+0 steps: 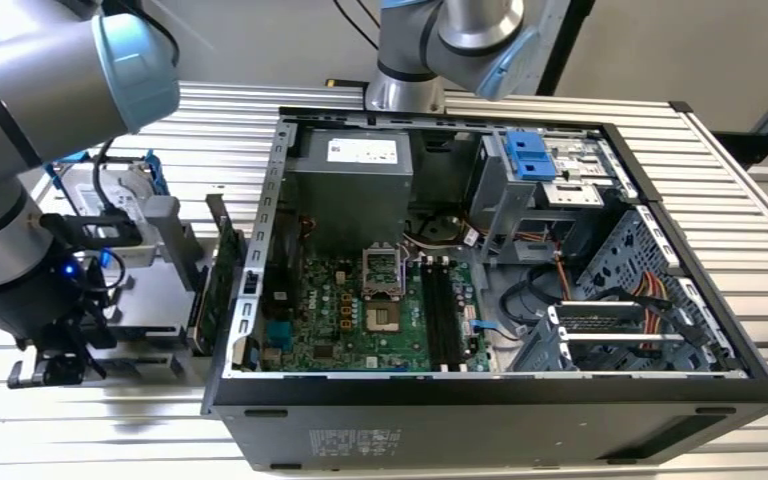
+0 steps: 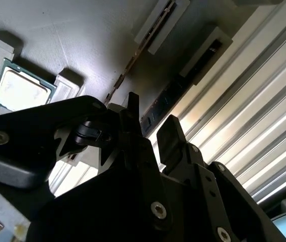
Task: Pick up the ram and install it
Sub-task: 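Pick up the ram and move it above insertion slot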
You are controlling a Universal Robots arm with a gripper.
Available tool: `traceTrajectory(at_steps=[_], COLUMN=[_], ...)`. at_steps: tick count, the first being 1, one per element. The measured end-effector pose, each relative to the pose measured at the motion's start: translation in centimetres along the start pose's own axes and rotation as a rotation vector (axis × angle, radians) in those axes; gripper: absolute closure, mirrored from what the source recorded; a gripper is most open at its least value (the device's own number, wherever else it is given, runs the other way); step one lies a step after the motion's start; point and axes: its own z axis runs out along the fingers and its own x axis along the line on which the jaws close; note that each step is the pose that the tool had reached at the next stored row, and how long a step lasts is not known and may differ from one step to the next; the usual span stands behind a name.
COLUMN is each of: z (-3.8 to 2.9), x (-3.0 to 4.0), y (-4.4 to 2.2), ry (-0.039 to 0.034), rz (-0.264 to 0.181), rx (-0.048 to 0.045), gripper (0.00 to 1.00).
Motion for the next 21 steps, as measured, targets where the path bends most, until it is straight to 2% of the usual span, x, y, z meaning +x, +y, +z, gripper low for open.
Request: traceTrajectory(at_steps=[10,11,21], z=[0.13,0.13,0.14], x=[0.09,0.09,0.09], y=[0.01,0.01,0.01], ry=[0.0001,0.0001,0.0002], rz=[0.0,0.0,0.0], rx=[0.0,0.0,0.0], gripper=[0.0,1.0,1.0])
